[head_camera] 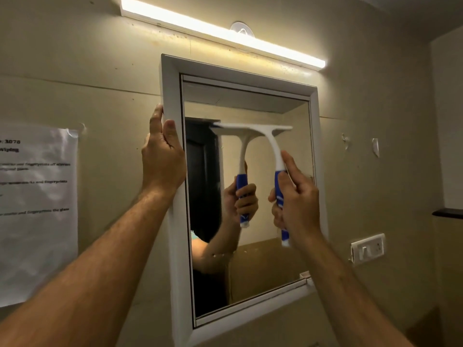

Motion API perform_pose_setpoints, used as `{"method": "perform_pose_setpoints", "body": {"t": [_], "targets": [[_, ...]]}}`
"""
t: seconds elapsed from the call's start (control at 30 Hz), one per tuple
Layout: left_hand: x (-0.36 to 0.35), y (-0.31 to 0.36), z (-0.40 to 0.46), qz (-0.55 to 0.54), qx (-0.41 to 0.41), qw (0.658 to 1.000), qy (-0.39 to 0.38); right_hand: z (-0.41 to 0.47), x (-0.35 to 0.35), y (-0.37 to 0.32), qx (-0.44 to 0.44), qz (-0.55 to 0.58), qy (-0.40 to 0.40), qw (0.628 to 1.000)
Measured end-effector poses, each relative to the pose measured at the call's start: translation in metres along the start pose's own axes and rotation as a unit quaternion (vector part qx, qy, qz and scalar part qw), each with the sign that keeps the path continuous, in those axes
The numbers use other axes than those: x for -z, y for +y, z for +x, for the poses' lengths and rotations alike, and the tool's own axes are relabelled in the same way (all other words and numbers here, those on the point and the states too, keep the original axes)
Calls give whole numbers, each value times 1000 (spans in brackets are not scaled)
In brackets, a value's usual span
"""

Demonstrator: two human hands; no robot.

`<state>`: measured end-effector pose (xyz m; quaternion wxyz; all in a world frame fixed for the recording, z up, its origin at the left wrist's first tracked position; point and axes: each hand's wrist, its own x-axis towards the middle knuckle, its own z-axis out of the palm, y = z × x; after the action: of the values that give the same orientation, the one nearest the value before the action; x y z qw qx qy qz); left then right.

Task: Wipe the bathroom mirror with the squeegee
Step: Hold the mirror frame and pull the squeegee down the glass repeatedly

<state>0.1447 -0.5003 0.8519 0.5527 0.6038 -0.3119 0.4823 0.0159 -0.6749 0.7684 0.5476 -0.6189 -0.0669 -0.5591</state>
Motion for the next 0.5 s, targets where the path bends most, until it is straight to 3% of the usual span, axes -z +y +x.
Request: {"method": "perform_pose_setpoints", "body": {"t": [0.13,0.5], "targets": [[0,3,0,-1,-2,1000,1,-21,11,11,-10,2,-9,1000],[1,3,-2,-9,-10,1000,6,38,1,-12,37,-27,10,999]]}}
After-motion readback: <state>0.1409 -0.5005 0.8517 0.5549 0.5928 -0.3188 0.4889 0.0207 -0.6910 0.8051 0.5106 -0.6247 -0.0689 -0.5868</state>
